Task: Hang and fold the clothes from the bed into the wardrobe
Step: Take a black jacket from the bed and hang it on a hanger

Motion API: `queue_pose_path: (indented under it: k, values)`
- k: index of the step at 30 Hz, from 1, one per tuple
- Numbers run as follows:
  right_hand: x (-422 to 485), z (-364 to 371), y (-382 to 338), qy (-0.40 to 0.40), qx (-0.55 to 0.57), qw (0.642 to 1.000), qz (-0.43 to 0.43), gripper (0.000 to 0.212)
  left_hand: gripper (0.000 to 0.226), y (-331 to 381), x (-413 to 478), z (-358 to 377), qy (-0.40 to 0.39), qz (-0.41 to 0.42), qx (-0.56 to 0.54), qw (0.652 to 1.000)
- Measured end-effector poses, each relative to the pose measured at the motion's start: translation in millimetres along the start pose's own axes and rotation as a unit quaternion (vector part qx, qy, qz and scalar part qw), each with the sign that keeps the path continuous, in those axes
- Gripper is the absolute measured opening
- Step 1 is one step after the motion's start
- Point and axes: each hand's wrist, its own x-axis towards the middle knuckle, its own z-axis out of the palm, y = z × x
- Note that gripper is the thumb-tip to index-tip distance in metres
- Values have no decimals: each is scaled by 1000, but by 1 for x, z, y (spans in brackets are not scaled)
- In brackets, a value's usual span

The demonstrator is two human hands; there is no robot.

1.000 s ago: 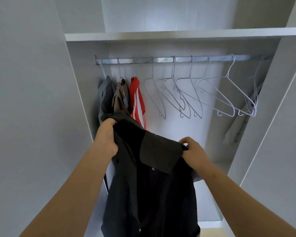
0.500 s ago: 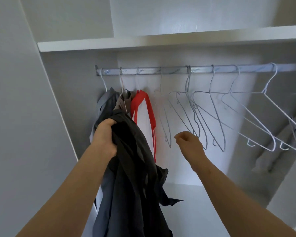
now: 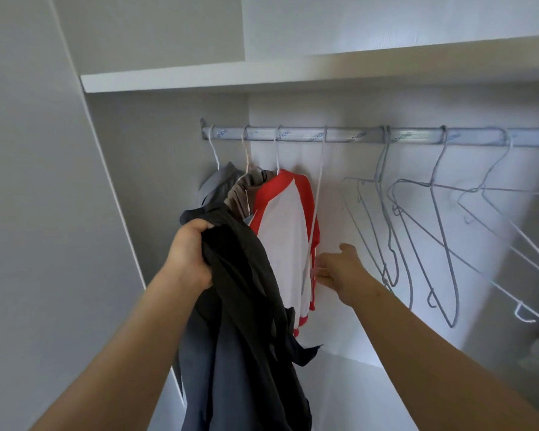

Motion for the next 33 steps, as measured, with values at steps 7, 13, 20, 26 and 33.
queue_pose_path:
  k: [7, 13, 20, 26, 33]
  values:
    - [17, 17, -11, -56, 33, 998, 27, 57, 18, 6, 6, 1, 5, -9, 11, 1000]
    - [22, 35, -18, -115, 72, 990, 32, 43, 16, 13, 10, -7, 8, -28, 20, 999]
    - [22, 39, -33, -39, 149, 988, 30, 15, 17, 22, 17, -11, -2, -30, 28, 999]
    - [9, 35, -35, -47, 120, 992, -5, 9, 15, 21, 18, -13, -6, -24, 34, 999]
    - [-7, 21, -54, -22, 80, 996, -37, 8, 18, 19, 7, -17, -28, -38, 38, 998]
